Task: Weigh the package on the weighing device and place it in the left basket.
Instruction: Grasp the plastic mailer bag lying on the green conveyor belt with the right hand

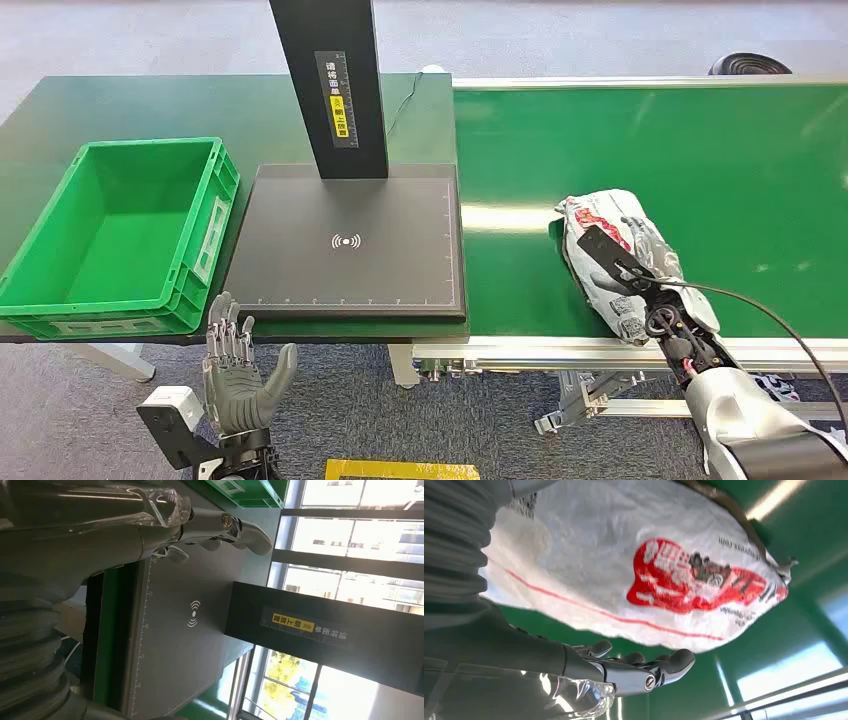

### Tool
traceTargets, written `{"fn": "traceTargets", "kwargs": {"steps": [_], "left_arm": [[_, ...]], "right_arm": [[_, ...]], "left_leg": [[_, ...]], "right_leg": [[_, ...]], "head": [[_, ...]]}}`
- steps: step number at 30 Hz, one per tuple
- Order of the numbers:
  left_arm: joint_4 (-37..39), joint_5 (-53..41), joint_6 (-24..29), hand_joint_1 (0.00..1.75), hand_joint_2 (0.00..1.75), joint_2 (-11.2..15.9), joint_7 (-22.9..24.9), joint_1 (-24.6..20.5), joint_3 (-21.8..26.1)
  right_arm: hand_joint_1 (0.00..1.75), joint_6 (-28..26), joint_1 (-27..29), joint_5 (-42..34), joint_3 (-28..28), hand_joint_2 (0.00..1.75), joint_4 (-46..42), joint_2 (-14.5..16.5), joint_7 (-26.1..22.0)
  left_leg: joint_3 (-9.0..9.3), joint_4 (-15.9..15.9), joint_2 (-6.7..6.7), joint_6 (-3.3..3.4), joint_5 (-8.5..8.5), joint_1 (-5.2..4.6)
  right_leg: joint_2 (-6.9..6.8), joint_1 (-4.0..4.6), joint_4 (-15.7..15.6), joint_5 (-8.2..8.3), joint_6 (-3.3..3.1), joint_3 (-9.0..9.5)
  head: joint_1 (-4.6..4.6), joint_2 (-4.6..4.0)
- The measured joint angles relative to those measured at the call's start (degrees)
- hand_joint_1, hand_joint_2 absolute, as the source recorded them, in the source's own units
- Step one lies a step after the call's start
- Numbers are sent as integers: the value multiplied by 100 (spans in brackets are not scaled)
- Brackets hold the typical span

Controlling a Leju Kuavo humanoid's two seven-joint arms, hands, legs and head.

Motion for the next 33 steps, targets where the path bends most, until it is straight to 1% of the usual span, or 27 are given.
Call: {"fn": "traceTargets", "kwargs": {"steps": [2, 8, 12, 16, 24, 33], "left_arm": [[0, -1, 7, 0, 175, 0, 1, 1, 0], [-6, -2, 77, 0, 175, 0, 2, 22, 3], [-72, -11, 154, 0, 175, 0, 2, 99, 11], [-133, -26, 188, 0, 175, 0, 2, 166, 22], [-149, -28, 227, 0, 175, 0, 2, 223, 34], [-150, -8, 249, 0, 175, 1, 0, 252, 45]], "right_arm": [[0, -16, 61, 1, -40, 175, 2, 50, -10], [0, -73, 339, 38, -176, 175, 22, 391, -24], [0, -23, 352, 158, -219, 175, 50, 590, 43], [0, 14, 344, 230, -229, 175, 69, 726, 84], [0, 120, 292, 304, -233, 175, 83, 835, 59], [0, 162, 41, 689, -311, 175, 120, 801, 77]], "left_leg": [[0, 0, 0, 0, 0, 0], [-1, -1, 2, 0, 0, 0], [0, -1, 2, 0, 0, 0], [0, -1, 1, 0, 1, 0], [-1, -1, 0, 0, 1, 0], [1, 0, 0, 0, 1, -1]], "right_leg": [[0, 0, 0, 0, 0, 0], [0, 1, 0, -1, 0, 0], [0, 0, 0, -1, 0, 0], [-1, 0, 0, -1, 0, 1], [-2, 0, 0, -1, 0, 1], [-2, -1, 0, 0, 0, 1]], "head": [[-1, 0], [-1, 0], [1, 0], [0, 0], [0, 0], [0, 0]]}}
